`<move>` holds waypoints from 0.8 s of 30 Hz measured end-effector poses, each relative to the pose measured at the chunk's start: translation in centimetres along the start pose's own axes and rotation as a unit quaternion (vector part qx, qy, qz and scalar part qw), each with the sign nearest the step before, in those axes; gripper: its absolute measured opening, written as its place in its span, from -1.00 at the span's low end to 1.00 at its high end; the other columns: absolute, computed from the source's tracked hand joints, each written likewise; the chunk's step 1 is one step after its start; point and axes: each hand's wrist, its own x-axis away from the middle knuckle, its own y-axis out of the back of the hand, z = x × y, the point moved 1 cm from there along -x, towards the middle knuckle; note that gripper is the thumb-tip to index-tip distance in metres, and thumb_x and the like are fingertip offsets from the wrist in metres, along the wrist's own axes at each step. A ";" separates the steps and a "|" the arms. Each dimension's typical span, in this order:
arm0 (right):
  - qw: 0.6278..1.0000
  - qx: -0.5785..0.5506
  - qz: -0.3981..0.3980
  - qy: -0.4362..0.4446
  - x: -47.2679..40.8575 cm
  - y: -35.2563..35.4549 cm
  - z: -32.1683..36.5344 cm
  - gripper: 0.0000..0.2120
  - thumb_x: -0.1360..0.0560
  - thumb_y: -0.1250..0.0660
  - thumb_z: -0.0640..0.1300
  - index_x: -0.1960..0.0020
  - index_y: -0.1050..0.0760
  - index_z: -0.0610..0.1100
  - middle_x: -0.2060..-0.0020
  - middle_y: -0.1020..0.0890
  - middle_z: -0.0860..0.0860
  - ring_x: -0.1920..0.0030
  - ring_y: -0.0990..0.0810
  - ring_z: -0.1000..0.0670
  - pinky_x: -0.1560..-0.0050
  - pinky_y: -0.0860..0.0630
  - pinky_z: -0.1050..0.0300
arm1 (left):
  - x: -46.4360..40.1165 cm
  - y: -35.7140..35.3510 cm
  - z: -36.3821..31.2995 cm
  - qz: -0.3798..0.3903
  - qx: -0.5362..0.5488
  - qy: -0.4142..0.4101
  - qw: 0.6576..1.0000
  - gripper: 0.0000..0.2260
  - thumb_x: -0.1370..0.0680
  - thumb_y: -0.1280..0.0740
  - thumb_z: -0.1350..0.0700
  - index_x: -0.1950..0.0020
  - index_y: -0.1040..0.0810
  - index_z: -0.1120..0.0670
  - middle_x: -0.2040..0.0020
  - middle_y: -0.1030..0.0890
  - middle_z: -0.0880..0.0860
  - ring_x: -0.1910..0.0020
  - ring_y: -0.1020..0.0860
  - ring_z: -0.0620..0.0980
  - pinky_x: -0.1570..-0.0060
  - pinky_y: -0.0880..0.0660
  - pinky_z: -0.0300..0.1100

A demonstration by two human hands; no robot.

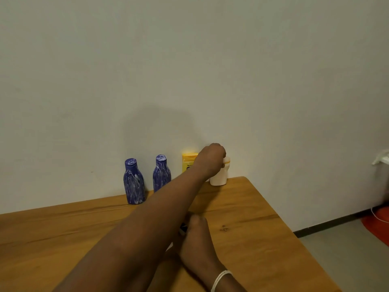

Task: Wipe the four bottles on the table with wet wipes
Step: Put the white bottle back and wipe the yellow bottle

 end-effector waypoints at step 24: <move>0.985 -0.164 -0.046 0.024 2.6 1.9 0.2 -0.94 -0.45 -0.49 -0.11 0.10 -0.73 0.02 0.19 -0.73 0.18 0.11 -0.66 0.18 0.08 -0.60 0.25 | 4.4 5.0 2.4 -0.063 -0.221 -0.010 0.973 -0.91 -0.47 -0.37 0.33 0.08 -0.55 0.18 0.10 -0.52 0.12 0.18 -0.46 0.07 0.21 -0.35 -0.12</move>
